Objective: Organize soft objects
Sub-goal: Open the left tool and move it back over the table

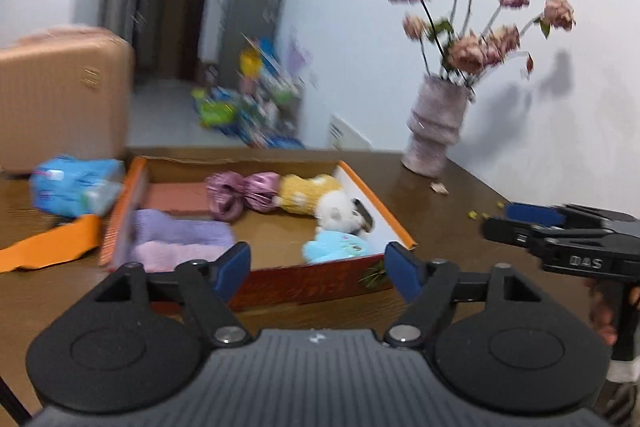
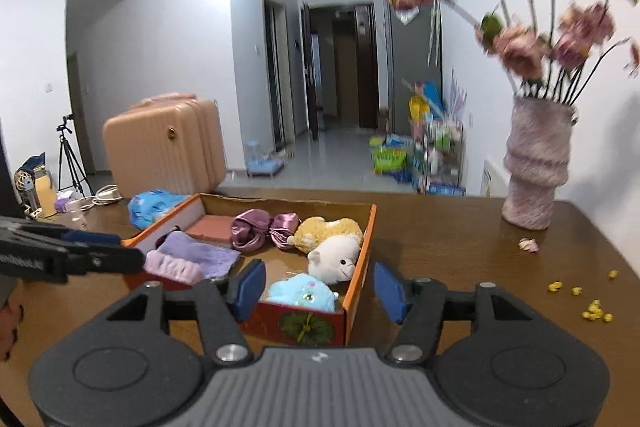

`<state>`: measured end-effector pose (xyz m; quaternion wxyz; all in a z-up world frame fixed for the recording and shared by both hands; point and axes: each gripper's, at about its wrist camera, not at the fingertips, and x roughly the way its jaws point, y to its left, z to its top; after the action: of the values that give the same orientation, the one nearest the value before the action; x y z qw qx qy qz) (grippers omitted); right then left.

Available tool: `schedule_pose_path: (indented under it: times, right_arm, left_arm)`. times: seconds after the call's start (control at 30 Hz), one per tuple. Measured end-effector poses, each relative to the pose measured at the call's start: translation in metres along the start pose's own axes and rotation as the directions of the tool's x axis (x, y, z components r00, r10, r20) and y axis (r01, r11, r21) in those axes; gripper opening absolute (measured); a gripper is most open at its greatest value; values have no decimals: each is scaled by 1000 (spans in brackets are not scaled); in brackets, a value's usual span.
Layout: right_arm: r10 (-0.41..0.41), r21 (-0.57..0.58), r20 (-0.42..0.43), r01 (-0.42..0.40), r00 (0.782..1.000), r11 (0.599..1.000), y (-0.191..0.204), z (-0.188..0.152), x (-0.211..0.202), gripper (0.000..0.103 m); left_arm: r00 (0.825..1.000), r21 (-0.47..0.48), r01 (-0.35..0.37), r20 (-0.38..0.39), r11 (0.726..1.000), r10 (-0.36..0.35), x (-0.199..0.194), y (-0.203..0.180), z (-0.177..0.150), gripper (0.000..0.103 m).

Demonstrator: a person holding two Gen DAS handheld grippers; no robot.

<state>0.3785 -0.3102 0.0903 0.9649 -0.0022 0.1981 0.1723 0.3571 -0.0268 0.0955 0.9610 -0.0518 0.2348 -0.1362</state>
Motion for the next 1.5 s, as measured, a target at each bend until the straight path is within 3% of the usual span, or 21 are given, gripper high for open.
schedule_pose_path:
  times: [0.17,0.27,0.43,0.6,0.8,1.0,1.1,1.23,1.5]
  right_arm:
    - [-8,-57,65,11,998,998,6,-40,-41,74]
    - [-4,-70,83,10,997,998,10,-65,-60,77]
    - [-3,-56,88,8,996,998,15,-100,-84,80]
    - [-9,-73,111,17,994,997,0,-123,-95,82]
    - [-181,-74,145,193,973,978,-92,-134,-128,85]
    - [-386,16,151,389,910,921,-200,-142,-148,85]
    - [-403,55,141,399,904,915,-229,-149,-149,85]
    - [-395,101,127,384,910,918,-242,-155,-143,85]
    - [-418,0,79,419,905,908,-220,-152,-120,85]
  left_arm:
    - [979,-2,-194,56,981,194,-44,-10,-48,87]
    - [970,-10,-241,36,970,242,-59,-10,-74,90]
    - [965,-37,-261,-38,965,259,-66,-14,-99,90]
    - [965,-27,-257,-58,966,256,-55,-19,-105,91]
    - [969,-13,-245,-36,969,245,-43,-27,-101,95]
    - [958,-61,-288,-28,956,287,-37,-16,-103,96]
    - [951,-79,-310,-38,948,308,-36,-10,-105,96]
    - [945,-93,-327,-42,940,325,-38,-3,-107,96]
    - [940,-113,-342,-45,933,339,-39,10,-108,96]
